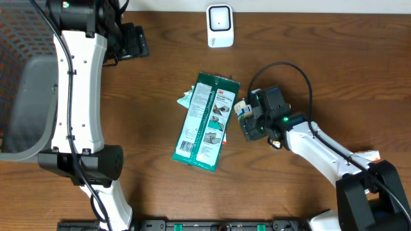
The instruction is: Scan the item barcode
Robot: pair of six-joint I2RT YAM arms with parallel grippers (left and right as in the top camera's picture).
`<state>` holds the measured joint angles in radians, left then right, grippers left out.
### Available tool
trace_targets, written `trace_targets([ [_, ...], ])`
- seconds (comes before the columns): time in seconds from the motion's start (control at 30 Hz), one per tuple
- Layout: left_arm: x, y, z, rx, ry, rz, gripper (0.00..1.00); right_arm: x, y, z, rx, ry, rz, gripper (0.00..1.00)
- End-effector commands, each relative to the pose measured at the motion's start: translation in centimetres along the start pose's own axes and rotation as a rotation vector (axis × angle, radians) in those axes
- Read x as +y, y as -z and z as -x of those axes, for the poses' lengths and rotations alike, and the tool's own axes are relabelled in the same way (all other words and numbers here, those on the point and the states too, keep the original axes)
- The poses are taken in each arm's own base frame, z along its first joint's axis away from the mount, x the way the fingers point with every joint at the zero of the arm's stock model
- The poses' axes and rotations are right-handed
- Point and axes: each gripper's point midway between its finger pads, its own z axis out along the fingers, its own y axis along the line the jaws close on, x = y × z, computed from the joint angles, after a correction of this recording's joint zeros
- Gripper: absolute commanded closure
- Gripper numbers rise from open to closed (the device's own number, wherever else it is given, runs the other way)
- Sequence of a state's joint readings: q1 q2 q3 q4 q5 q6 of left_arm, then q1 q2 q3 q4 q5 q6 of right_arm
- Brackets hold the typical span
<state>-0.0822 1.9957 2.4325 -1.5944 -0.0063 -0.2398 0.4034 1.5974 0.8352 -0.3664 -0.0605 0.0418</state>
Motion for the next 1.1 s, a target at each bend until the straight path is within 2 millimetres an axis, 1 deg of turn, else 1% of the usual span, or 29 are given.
trace_targets([
  [0.0,0.1,0.7,-0.2,-0.012,0.01,-0.001,0.13,0.1,-0.5,-1.0,0.018,-0.024,0.008,0.25],
  [0.1,0.1,0.7,-0.2,-0.012,0.01,-0.001,0.13,0.3,-0.7,-1.0,0.012,-0.028,0.011,0.25],
  [0.27,0.1,0.7,-0.2,-0.012,0.01,-0.001,0.13,1.1,-0.7,-0.4,-0.015,-0.005,0.022,0.29],
  [0.4,0.1,0.7,-0.2,-0.012,0.01,-0.001,0.13,1.0,-0.8,-0.4,-0.018,-0.004,0.012,0.29],
  [0.67,0.1,0.7,-0.2,-0.012,0.01,-0.001,0.13,0.9,-1.5,-1.2,-0.035,-0.004,0.012,0.3],
  [0.77,0.1,0.7,-0.2,-0.012,0.01,-0.001,0.13,0.8,-1.5,-1.2,-0.038,-0.013,0.012,0.34],
  [0.8,0.1,0.7,-0.2,-0.012,0.01,-0.001,0.13,0.8,-1.4,-1.1,-0.041,-0.026,0.013,0.35],
  [0.87,0.1,0.7,-0.2,-0.012,0.01,-0.001,0.13,0.9,-1.2,-0.9,-0.049,-0.042,0.014,0.41],
  [0.93,0.1,0.7,-0.2,-0.012,0.01,-0.001,0.13,0.9,-0.8,-0.5,-0.059,-0.041,0.015,0.43],
  [1.07,0.1,0.7,-0.2,-0.012,0.01,-0.001,0.13,1.1,1.1,0.4,-0.085,-0.039,0.017,0.47],
])
